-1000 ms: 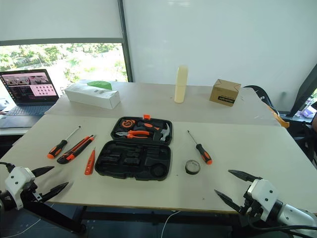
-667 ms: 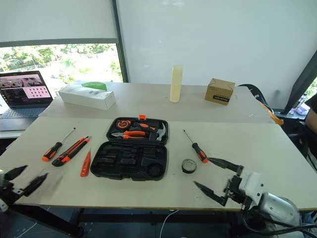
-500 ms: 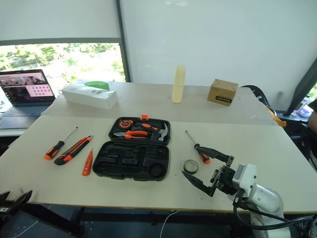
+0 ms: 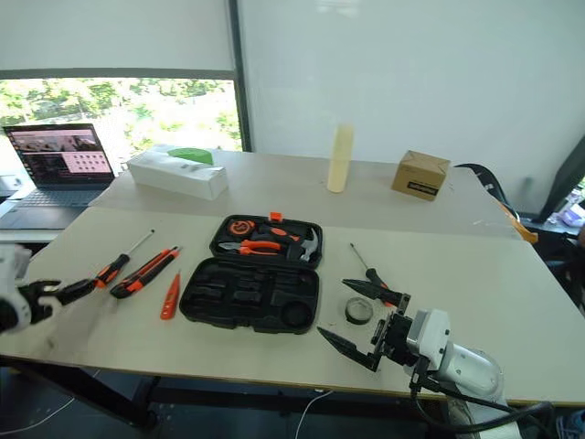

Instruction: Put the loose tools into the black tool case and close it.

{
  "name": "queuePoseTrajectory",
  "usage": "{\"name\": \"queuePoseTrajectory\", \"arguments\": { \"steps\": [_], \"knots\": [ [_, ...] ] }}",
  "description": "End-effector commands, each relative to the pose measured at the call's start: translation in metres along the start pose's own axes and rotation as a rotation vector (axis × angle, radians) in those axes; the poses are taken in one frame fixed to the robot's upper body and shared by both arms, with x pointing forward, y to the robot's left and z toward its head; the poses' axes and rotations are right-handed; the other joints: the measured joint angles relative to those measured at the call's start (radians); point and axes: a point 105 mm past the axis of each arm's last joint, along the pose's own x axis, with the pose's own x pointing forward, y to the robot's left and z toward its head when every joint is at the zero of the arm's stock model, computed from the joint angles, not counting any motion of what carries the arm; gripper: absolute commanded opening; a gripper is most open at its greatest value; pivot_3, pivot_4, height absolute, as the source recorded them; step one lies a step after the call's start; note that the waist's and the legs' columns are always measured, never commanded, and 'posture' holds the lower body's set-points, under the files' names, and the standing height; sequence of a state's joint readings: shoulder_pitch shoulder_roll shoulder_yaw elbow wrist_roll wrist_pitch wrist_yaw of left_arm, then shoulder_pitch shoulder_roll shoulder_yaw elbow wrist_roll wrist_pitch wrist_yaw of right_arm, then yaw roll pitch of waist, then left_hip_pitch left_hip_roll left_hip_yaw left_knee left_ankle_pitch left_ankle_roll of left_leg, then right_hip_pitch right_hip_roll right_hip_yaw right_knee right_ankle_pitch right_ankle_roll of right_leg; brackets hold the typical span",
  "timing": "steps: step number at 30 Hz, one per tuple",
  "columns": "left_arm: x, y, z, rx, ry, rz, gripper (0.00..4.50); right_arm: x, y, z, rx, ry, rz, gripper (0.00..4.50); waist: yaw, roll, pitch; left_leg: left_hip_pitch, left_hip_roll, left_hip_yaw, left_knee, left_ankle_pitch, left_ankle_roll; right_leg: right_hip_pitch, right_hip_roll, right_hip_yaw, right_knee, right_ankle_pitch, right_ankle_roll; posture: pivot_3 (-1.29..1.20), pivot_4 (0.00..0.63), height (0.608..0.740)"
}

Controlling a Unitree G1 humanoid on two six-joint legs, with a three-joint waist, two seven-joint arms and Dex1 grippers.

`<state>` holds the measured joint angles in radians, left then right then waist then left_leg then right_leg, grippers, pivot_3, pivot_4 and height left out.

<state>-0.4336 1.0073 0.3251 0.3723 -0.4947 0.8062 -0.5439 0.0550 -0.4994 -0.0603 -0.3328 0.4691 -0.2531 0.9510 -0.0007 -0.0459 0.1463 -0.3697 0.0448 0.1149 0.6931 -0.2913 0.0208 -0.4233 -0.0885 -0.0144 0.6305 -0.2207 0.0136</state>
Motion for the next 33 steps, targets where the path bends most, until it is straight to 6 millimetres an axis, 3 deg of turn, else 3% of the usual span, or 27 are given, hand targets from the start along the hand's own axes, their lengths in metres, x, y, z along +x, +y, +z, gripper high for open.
{"name": "queuePoseTrajectory", "arguments": {
  "steps": [1, 6, 9, 14, 16, 17, 20, 23, 25, 28, 31, 33],
  "knots": [
    [0.022, 0.005, 0.005, 0.015, 0.069, 0.020, 4.50, 0.000, -0.002, 0.005, -0.026, -0.010, -0.012, 4.41, -0.005, 0.000, 0.000, -0.001, 0.000, 0.001, 0.000, 0.000, 0.000, 0.000, 0.001, -0.001, 0.000, 0.000, 0.000, 0.00, 0.150, 0.740],
    [0.045, 0.001, -0.003, 0.049, 0.151, -0.007, 4.50, -0.002, -0.001, 0.005, -0.031, 0.000, -0.012, 4.41, -0.010, 0.000, 0.001, -0.002, 0.002, 0.004, 0.000, 0.001, -0.003, -0.001, 0.005, -0.001, -0.001, -0.001, -0.001, 0.00, 0.150, 0.740],
    [0.053, -0.004, -0.001, 0.068, 0.179, -0.003, 3.81, -0.005, -0.003, 0.006, -0.045, 0.013, -0.030, 4.50, -0.009, -0.002, 0.002, -0.003, 0.002, 0.004, 0.000, 0.001, -0.002, -0.001, 0.005, -0.001, -0.001, -0.001, -0.001, 0.00, 0.150, 0.740],
    [0.050, 0.003, -0.004, 0.061, 0.201, -0.005, 1.94, -0.010, -0.004, 0.006, -0.051, 0.029, -0.064, 4.50, -0.009, -0.002, 0.002, -0.005, 0.002, 0.004, 0.001, 0.000, -0.001, -0.002, 0.004, -0.001, -0.001, -0.001, -0.001, 0.00, 0.150, 0.740],
    [0.048, 0.006, 0.005, 0.036, 0.137, -0.013, 1.06, -0.014, -0.004, 0.005, -0.052, 0.041, -0.078, 4.50, -0.007, -0.002, 0.002, -0.005, 0.003, 0.004, 0.001, 0.000, -0.001, -0.002, 0.004, -0.001, -0.001, -0.001, -0.001, 0.00, 0.150, 0.740],
    [0.047, 0.003, 0.018, 0.034, 0.055, -0.052, 0.93, -0.016, -0.003, 0.004, -0.052, 0.049, -0.084, 4.50, -0.007, -0.002, 0.002, -0.005, 0.003, 0.004, 0.001, 0.000, -0.001, -0.002, 0.004, -0.002, -0.001, -0.001, -0.001, 0.00, 0.150, 0.740],
    [0.033, -0.031, 0.069, 0.139, -0.252, -0.333, 0.89, -0.024, -0.005, 0.003, -0.059, 0.079, -0.102, 4.50, -0.004, -0.005, 0.003, -0.007, 0.003, 0.003, 0.002, 0.000, -0.001, -0.003, 0.004, -0.003, -0.001, -0.001, -0.001, 0.00, 0.150, 0.740],
    [0.013, -0.076, 0.091, 0.296, -0.387, -0.641, 0.89, -0.032, -0.008, 0.004, -0.069, 0.103, -0.120, 4.50, 0.006, -0.005, 0.003, -0.013, 0.004, 0.002, 0.005, 0.003, -0.005, -0.006, 0.003, -0.006, 0.000, -0.001, -0.001, 0.00, 0.150, 0.740],
    [0.006, -0.112, 0.085, 0.474, -0.341, -0.841, 0.89, -0.040, -0.010, 0.006, -0.073, 0.126, -0.128, 4.50, 0.012, -0.005, 0.004, -0.015, 0.003, 0.003, 0.007, 0.004, -0.007, -0.006, 0.003, -0.005, -0.001, -0.001, 0.000, 0.00, 0.150, 0.740],
    [0.012, -0.152, 0.067, 0.714, -0.210, -0.989, 0.89, -0.047, -0.013, 0.008, -0.073, 0.154, -0.138, 4.50, 0.018, -0.003, 0.003, -0.013, 0.001, 0.002, 0.007, 0.003, -0.005, -0.003, 0.002, -0.005, -0.001, -0.001, 0.001, 0.00, 0.150, 0.740],
    [0.032, -0.181, 0.051, 1.023, -0.133, -0.974, 0.89, -0.049, -0.013, 0.009, -0.071, 0.162, -0.142, 4.50, 0.016, -0.003, 0.003, -0.011, 0.000, 0.002, 0.008, -0.001, 0.002, -0.001, 0.002, -0.004, -0.001, -0.001, 0.002, 0.00, 0.150, 0.740],
    [0.042, -0.198, 0.048, 1.128, -0.126, -0.976, 0.89, -0.047, -0.011, 0.010, -0.070, 0.160, -0.141, 4.50, 0.014, -0.003, 0.003, -0.012, 0.000, 0.001, 0.009, -0.001, 0.002, -0.002, 0.002, -0.004, -0.001, 0.000, 0.002, 0.00, 0.150, 0.740]
  ]
}}
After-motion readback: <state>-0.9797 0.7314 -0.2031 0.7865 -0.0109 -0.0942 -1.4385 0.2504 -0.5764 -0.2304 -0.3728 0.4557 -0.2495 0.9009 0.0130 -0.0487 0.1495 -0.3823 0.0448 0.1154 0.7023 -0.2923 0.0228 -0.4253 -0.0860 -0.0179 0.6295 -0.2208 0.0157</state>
